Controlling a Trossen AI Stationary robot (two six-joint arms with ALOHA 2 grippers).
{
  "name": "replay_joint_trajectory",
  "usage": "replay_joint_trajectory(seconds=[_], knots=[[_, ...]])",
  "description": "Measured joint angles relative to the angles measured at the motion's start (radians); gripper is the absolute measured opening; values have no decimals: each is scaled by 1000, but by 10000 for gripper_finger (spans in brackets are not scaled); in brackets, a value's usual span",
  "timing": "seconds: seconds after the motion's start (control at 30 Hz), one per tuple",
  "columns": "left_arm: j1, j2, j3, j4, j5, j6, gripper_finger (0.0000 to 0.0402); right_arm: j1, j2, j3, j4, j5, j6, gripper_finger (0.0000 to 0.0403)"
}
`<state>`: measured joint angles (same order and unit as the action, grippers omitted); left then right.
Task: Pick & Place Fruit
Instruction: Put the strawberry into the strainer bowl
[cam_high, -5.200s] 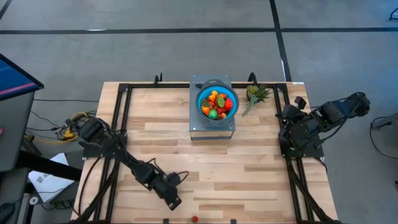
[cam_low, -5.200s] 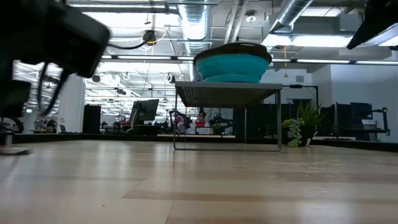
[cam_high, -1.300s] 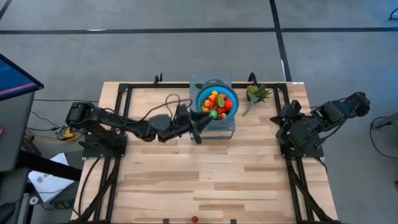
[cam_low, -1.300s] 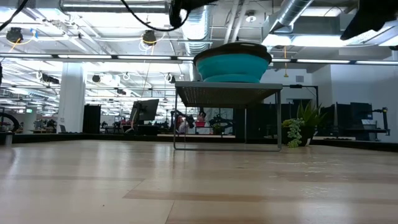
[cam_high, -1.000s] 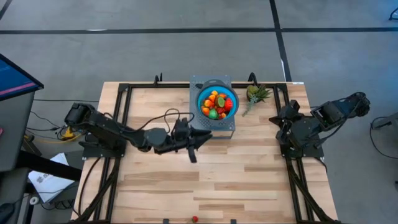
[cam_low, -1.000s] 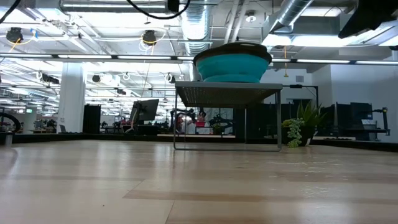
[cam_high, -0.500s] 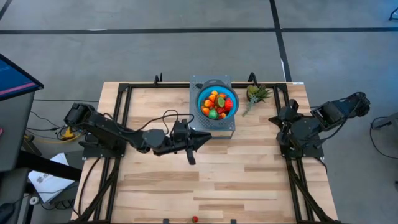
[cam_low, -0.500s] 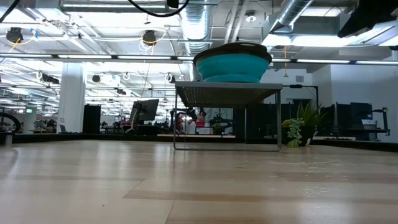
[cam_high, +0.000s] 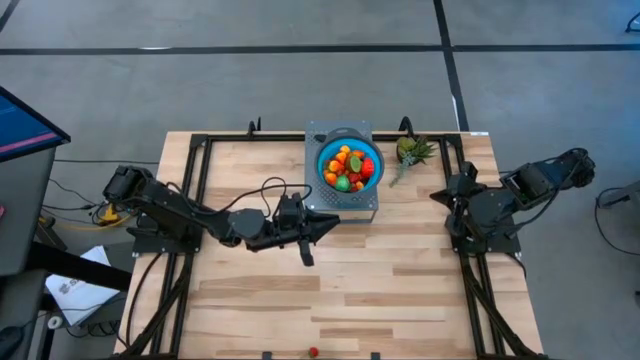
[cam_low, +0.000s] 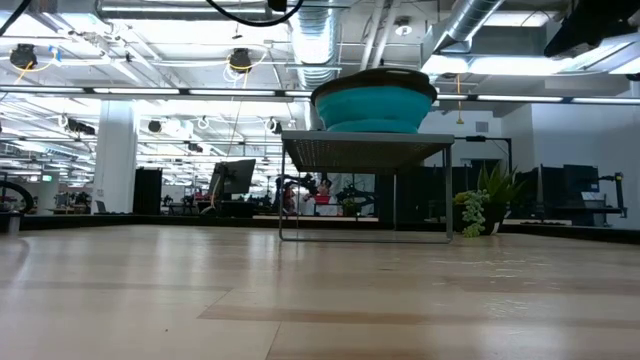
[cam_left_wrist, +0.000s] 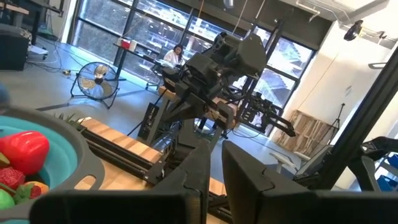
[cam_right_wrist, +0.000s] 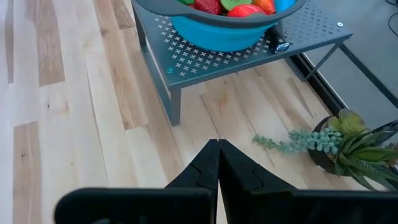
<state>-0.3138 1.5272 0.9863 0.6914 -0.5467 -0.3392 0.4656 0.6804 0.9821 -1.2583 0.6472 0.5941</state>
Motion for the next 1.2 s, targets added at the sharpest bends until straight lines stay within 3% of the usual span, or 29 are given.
replay_joint_trajectory(seconds=[0.27, 0.37, 0.67, 0.97, 1.2], knots=[[2, 0, 0, 6, 0, 1, 34, 0, 0, 0, 46, -3, -27, 0], [2, 0, 0, 6, 0, 1, 34, 3, 0, 0, 107, -50, -45, 0], [7, 0, 0, 6, -4, 2, 34, 131, 8, 0, 292, -113, -107, 0], [7, 0, 0, 5, -3, 24, 34, 275, 118, 0, 392, -94, -71, 0], [7, 0, 0, 5, -3, 50, 34, 326, 260, 0, 518, -32, -70, 0]])
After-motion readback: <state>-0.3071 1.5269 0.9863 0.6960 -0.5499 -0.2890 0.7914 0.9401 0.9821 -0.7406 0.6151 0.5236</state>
